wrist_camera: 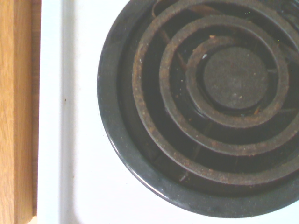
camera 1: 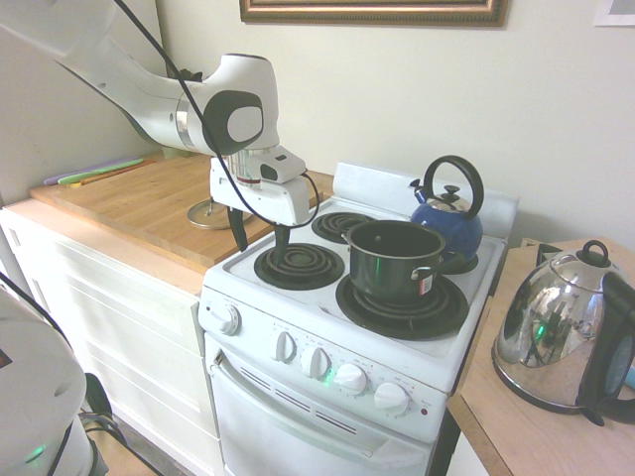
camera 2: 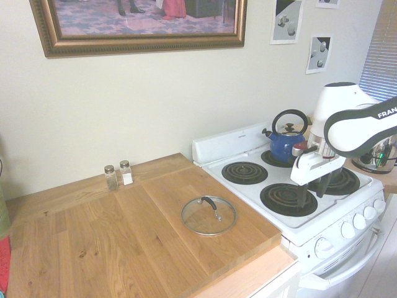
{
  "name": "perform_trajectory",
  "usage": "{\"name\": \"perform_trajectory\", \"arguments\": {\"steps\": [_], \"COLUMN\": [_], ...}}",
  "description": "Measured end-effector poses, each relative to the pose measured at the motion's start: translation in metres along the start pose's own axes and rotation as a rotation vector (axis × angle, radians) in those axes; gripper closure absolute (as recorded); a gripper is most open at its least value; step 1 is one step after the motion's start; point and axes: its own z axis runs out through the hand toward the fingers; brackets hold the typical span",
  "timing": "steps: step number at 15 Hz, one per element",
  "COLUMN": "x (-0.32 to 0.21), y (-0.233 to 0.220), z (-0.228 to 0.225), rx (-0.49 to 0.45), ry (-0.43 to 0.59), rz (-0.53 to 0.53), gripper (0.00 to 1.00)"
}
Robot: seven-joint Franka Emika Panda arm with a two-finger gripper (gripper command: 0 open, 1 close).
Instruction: Cover the lid of the pot
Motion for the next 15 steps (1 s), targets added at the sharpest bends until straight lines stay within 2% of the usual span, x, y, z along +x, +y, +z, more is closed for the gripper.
{"name": "perform_trajectory", "arguments": {"steps": [4, 6, 10, 15], "x": [-0.004, -0.016, -0.044, -0.055], "y": [-0.005, -0.025, -0.095, -0.205], "z": [-0.001, -0.014, -0.037, -0.040], "rx": [0.002, 0.023, 0.068, 0.079], "ry": [0.004, 0.025, 0.040, 0.019], "rz": [0.006, 0.006, -0.003, -0.012], "gripper": [0.00, 0.00, 0.00, 0.00]}}
